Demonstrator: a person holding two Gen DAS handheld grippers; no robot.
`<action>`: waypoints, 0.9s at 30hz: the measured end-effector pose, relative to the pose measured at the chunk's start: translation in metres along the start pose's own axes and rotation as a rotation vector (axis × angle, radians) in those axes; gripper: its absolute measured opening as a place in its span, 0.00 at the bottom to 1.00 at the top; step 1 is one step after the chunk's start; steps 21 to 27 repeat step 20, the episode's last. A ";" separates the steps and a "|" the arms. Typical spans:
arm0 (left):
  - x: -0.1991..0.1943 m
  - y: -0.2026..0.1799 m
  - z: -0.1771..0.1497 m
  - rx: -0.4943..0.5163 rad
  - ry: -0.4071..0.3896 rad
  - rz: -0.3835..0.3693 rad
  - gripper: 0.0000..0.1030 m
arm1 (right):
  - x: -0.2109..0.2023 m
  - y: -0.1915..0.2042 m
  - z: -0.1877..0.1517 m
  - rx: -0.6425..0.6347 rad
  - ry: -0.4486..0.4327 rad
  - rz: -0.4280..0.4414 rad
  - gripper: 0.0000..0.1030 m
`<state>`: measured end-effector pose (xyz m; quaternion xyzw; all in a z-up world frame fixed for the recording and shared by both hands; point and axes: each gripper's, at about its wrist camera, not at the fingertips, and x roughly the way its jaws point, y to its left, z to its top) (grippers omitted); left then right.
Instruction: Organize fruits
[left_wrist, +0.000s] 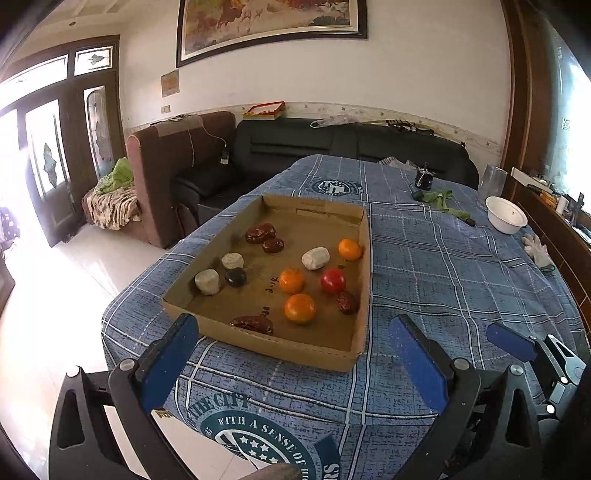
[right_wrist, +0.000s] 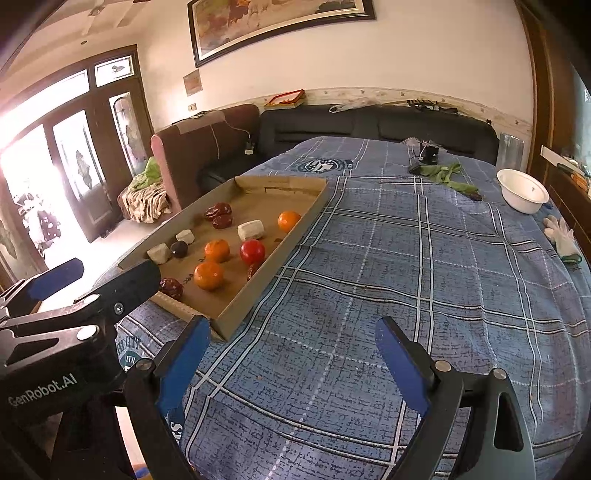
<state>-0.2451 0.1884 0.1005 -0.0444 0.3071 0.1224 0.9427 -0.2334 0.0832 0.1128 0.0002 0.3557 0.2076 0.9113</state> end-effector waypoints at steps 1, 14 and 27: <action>0.000 0.000 0.000 -0.002 0.001 -0.003 1.00 | 0.000 0.001 0.000 -0.002 -0.001 0.000 0.91; 0.008 0.009 0.016 0.004 -0.007 0.054 1.00 | -0.006 0.021 0.017 -0.083 -0.050 0.013 0.92; 0.003 0.024 0.032 -0.032 -0.023 0.075 1.00 | 0.003 0.017 0.026 -0.103 -0.048 -0.002 0.93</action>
